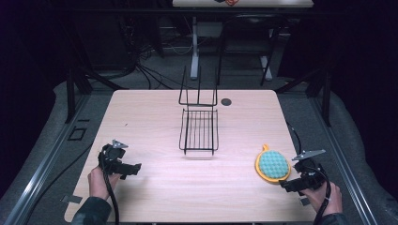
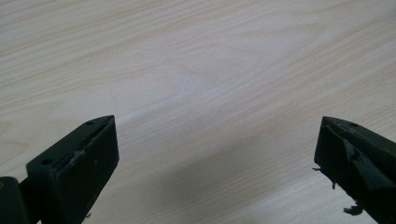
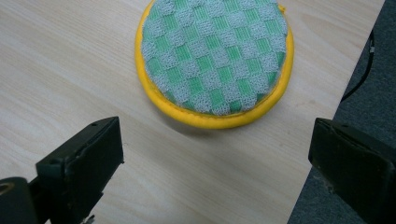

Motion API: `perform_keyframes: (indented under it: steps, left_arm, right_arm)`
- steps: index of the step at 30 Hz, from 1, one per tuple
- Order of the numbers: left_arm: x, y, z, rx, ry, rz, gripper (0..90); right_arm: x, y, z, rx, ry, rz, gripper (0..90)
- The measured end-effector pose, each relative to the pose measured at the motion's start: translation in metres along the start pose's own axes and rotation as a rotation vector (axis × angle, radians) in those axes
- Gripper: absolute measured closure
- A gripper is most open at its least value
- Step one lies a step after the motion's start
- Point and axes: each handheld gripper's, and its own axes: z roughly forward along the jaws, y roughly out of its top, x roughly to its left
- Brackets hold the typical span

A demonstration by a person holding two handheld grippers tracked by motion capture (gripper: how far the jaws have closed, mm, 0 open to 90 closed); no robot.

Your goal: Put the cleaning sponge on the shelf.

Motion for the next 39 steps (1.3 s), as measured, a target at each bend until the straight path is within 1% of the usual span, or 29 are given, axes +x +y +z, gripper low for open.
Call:
perform_keyframes:
  steps: [2,6,7,8,9,10,14,16,18,19,20,22,23,24,26,27,28,29,30,31,32,33,34,35,36,37,38,39]
  left_arm:
    - [0.0,0.0,0.001,0.001,0.003,0.003,0.0]
    - [0.001,0.001,0.0,-0.005,-0.003,0.0,0.0]
    - [0.001,0.001,0.0,-0.005,-0.002,-0.001,0.0]
    - [0.0,0.0,0.0,-0.003,-0.003,-0.001,0.0]
    - [0.0,0.0,0.001,-0.001,-0.002,0.001,0.0]
    - [0.0,0.0,0.001,-0.001,-0.003,0.002,0.0]
    - [0.0,0.0,-0.001,-0.013,-0.002,-0.001,0.0]
    - [0.0,0.0,-0.001,-0.012,-0.002,-0.002,0.0]
    - [0.0,0.0,-0.001,-0.006,-0.005,0.0,0.0]
    - [0.0,0.0,-0.001,-0.006,-0.005,0.0,0.0]
    - [0.0,0.0,-0.001,-0.008,-0.006,-0.004,0.0]
    - [0.001,0.0,-0.001,-0.002,-0.009,-0.004,0.0]
    - [0.001,0.0,0.0,-0.004,-0.01,-0.007,0.0]
    - [0.001,0.0,0.0,-0.004,-0.008,-0.006,0.0]
    - [0.002,0.0,0.001,0.0,-0.01,-0.002,0.0]
    - [0.002,0.0,0.001,0.0,-0.01,-0.002,0.0]
    - [0.001,0.0,0.001,0.0,-0.009,-0.003,0.0]
    - [0.001,0.0,0.001,0.002,-0.011,-0.002,0.0]
    - [0.0,0.0,0.001,-0.002,-0.01,-0.001,0.0]
    - [0.0,0.0,0.0,0.003,-0.013,0.003,0.0]
    - [0.0,0.0,0.0,0.003,-0.013,0.003,0.0]
    - [0.0,0.0,0.001,0.003,-0.011,0.002,0.0]
    - [0.0,0.0,0.001,0.003,-0.011,0.002,0.0]
    - [-0.001,0.0,0.001,0.005,-0.011,0.003,0.0]
    - [-0.001,-0.001,0.001,0.012,-0.008,0.004,0.0]
    - [-0.001,-0.001,0.001,0.012,-0.008,0.004,0.0]
    - [-0.001,0.0,0.001,0.016,-0.007,0.005,0.0]
    - [-0.001,0.0,0.001,0.016,-0.007,0.004,0.0]
  right_arm:
    - [-0.001,0.002,0.0,0.007,0.001,0.008,2.2]
    - [-0.004,0.006,0.001,-0.003,-0.008,0.011,1.7]
    - [-0.006,0.008,0.002,0.0,-0.003,0.009,1.6]
    - [-0.007,0.012,0.004,-0.013,-0.001,0.018,1.1]
    - [-0.008,0.014,0.005,-0.012,0.012,0.022,1.0]
    - [-0.008,0.016,0.007,-0.011,0.015,0.025,0.9]
    - [-0.006,0.025,0.014,-0.018,0.022,0.015,0.8]
    - [-0.006,0.032,0.016,-0.023,0.022,0.008,0.8]
    - [-0.008,0.038,0.019,-0.025,0.032,0.007,0.8]
    - [-0.008,0.038,0.019,-0.025,0.032,0.007,0.8]
    - [-0.011,0.044,0.023,-0.032,0.039,0.009,0.7]
    - [-0.012,0.047,0.025,-0.036,0.047,0.013,0.7]
    - [-0.016,0.051,0.029,-0.037,0.05,0.016,0.7]
    - [-0.016,0.051,0.029,-0.037,0.05,0.016,0.7]
    - [-0.022,0.054,0.037,-0.033,0.058,0.022,1.9]
    - [-0.022,0.054,0.037,-0.033,0.058,0.022,1.9]
    - [-0.023,0.055,0.04,-0.03,0.07,0.037,2.7]
    - [-0.025,0.055,0.041,-0.02,0.072,0.044,3.9]
    - [-0.029,0.055,0.045,-0.019,0.078,0.047,9.0]
    - [-0.031,0.054,0.047,-0.024,0.089,0.065,9.6]
    - [-0.031,0.054,0.047,-0.024,0.089,0.065,9.6]
    - [-0.037,0.052,0.049,-0.033,0.116,0.088,16.2]
    - [-0.037,0.052,0.049,-0.033,0.116,0.088,16.2]
    - [-0.038,0.052,0.049,-0.026,0.112,0.103,17.8]
    - [-0.042,0.051,0.049,-0.034,0.102,0.1,23.8]
    - [-0.042,0.051,0.049,-0.034,0.102,0.1,23.8]
    - [-0.041,0.05,0.05,-0.032,0.1,0.113,31.4]
    - [-0.041,0.05,0.051,-0.03,0.095,0.113,32.7]
